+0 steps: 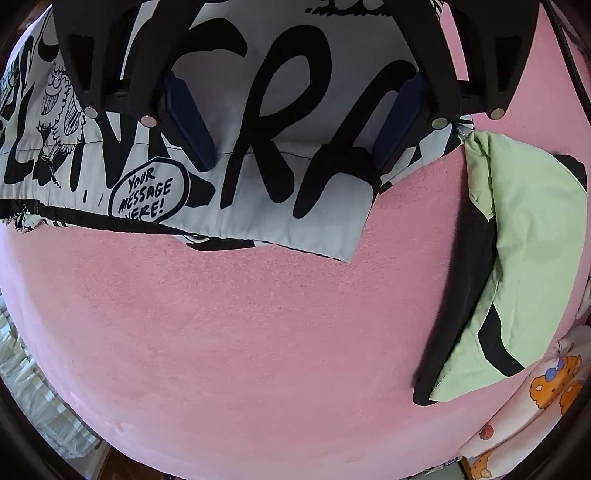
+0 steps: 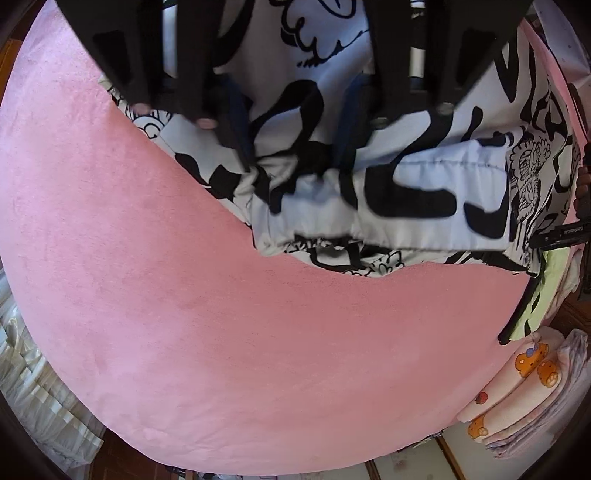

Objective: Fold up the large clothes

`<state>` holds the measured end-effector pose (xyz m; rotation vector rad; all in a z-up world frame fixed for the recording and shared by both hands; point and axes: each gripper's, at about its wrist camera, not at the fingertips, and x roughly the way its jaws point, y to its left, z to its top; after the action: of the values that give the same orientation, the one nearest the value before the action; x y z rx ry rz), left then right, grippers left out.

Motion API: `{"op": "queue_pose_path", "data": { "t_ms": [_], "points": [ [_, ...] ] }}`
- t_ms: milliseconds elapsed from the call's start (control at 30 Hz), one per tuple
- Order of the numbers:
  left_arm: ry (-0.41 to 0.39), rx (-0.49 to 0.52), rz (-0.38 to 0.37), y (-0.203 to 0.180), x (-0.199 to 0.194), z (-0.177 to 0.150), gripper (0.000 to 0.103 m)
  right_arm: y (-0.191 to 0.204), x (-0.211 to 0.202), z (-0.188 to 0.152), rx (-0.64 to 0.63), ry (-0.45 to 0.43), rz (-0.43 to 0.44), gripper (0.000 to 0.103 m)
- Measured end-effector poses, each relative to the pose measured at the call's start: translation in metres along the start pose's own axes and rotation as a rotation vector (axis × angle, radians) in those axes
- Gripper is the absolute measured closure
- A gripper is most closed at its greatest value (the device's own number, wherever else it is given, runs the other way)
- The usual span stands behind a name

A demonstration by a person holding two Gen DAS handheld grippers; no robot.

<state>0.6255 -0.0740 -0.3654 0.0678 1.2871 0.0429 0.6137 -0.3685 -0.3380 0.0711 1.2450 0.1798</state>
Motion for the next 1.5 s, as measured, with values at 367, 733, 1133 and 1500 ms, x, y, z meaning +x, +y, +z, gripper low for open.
{"op": "queue_pose_path", "data": {
  "t_ms": [367,733,1133,1500],
  "points": [
    [-0.009,-0.009,0.065,-0.018,-0.008,-0.010,0.046,-0.020,-0.017,-0.021,0.115,-0.028,-0.063,0.097],
    [-0.019,-0.011,0.158,-0.030,-0.008,-0.039,0.066,-0.036,0.001,-0.023,0.232,-0.020,-0.084,0.096],
    [-0.071,0.055,0.442,-0.048,-0.005,-0.051,0.070,-0.026,-0.019,-0.019,0.242,-0.059,-0.055,0.086],
    [-0.149,0.054,0.399,-0.067,-0.046,-0.054,0.067,-0.014,-0.053,-0.030,0.232,-0.081,-0.112,0.079]
  ]
}}
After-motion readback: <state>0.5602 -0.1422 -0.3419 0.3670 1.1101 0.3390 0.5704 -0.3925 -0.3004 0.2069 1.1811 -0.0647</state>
